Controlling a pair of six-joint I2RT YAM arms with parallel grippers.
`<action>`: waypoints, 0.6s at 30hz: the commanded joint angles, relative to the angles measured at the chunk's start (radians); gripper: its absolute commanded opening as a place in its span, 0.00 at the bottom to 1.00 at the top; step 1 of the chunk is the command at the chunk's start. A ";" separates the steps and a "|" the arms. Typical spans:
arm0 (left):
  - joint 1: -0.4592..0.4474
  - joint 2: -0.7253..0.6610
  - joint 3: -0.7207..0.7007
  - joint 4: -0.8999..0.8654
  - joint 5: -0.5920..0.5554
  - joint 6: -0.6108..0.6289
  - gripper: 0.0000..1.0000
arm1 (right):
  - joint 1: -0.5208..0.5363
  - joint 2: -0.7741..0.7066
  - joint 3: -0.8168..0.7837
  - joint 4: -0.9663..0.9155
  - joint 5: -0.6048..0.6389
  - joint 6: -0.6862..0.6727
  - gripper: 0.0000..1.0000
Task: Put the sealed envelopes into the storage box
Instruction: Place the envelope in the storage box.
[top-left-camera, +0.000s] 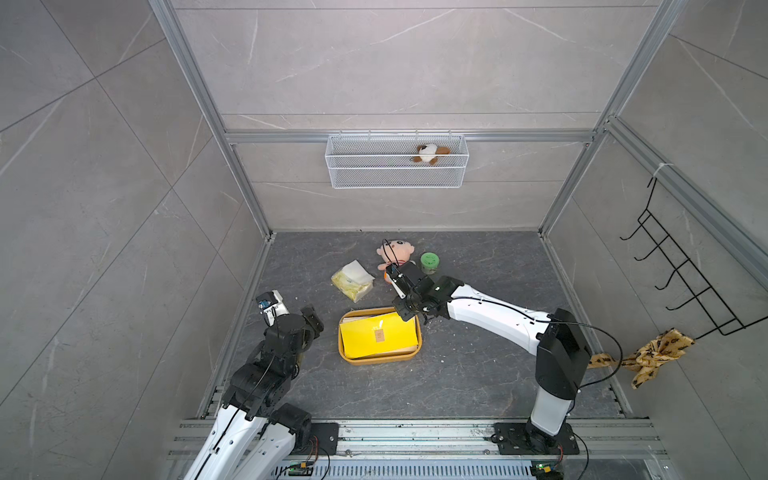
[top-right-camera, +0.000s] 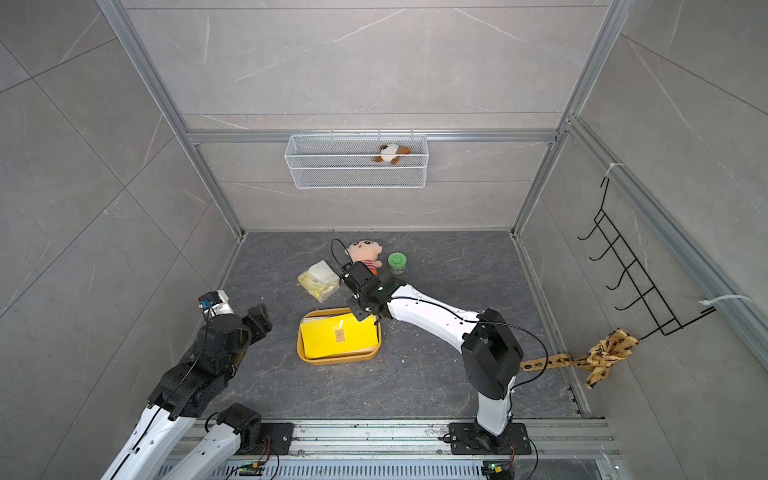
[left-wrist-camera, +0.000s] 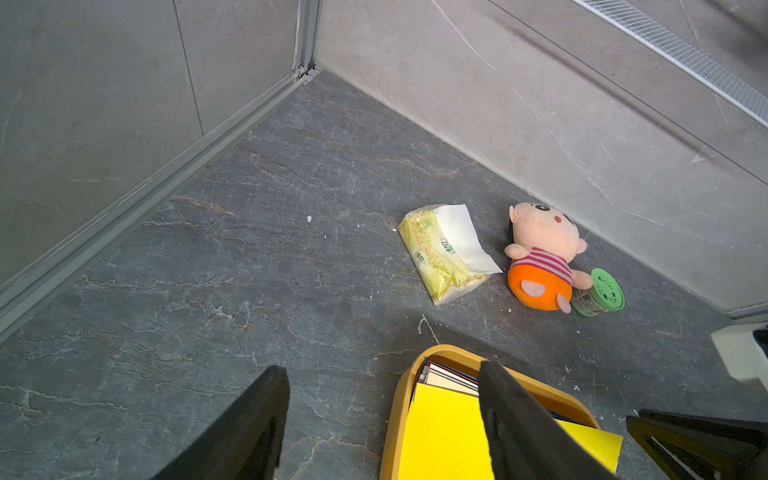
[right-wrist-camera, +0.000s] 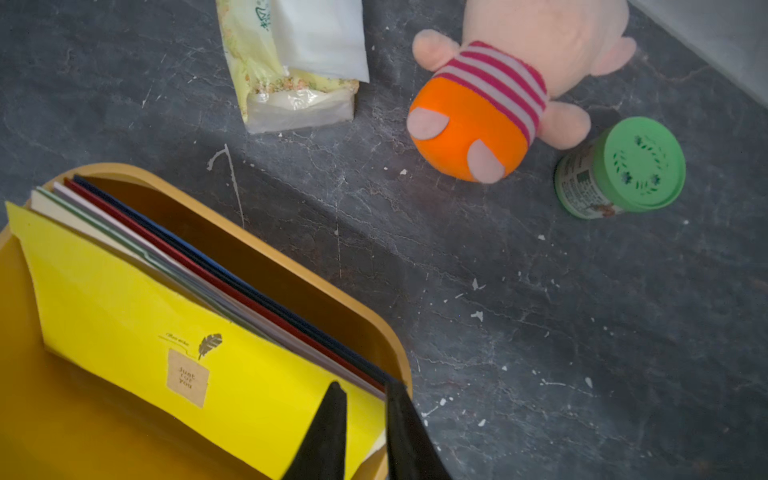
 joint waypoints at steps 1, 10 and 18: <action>0.000 0.007 -0.005 0.036 0.013 0.017 0.77 | 0.018 0.010 -0.005 0.079 0.037 0.122 0.22; 0.000 0.010 -0.005 0.036 0.013 0.016 0.77 | 0.025 0.064 0.022 0.040 0.046 0.164 0.22; 0.000 0.010 -0.007 0.036 0.017 0.017 0.77 | 0.028 0.057 -0.044 0.034 0.034 0.195 0.21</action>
